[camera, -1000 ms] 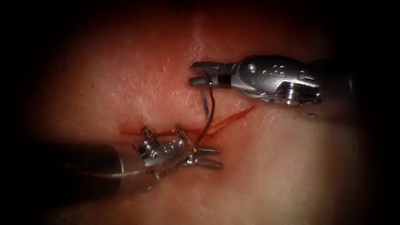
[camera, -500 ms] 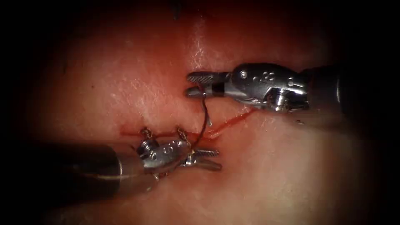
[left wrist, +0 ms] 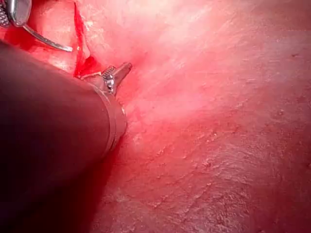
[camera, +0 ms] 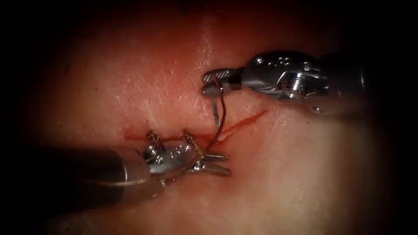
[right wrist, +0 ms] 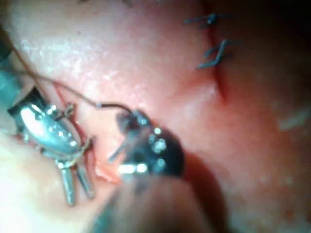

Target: Wound Closure

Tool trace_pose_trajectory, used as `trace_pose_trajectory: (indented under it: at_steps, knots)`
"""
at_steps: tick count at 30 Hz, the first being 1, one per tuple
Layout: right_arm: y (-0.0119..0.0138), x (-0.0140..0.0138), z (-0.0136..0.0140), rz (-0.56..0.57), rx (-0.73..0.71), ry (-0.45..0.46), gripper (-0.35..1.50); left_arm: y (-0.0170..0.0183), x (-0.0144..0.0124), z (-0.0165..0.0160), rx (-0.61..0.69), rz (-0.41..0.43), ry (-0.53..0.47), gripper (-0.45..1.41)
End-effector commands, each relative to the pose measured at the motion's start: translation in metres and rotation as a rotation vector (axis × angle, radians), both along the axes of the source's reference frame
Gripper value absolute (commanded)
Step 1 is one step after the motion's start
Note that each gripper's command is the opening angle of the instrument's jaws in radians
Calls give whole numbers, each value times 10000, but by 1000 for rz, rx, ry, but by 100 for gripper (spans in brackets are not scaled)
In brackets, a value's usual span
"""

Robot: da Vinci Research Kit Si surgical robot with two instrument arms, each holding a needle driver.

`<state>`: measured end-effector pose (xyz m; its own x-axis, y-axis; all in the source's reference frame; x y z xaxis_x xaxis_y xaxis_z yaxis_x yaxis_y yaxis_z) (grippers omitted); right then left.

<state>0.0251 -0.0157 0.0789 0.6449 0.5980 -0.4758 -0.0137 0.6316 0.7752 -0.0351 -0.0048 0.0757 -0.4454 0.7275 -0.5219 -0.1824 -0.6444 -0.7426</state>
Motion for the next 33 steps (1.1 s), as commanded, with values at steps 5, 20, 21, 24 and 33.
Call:
trace_pose_trajectory:
  at_steps: [5, 20, 21, 24, 33]
  knots:
    - [1, 10, 9, 13, 11, 9, -35, -4, -6, 7, 2, 1, -1, 29]
    - [10, 9, 14, -44, 121, -38, -35, -5, -6, 6, 2, 0, -1, 29]
    - [10, 9, 14, -40, 149, -54, -35, -5, -6, 6, 2, 0, -1, 29]
    - [9, 9, 15, -50, 202, -70, -35, -5, -6, 6, 2, 0, -1, 29]
    - [-2, 13, 11, -70, 371, -63, -35, -4, -6, 6, 2, 0, -1, 29]
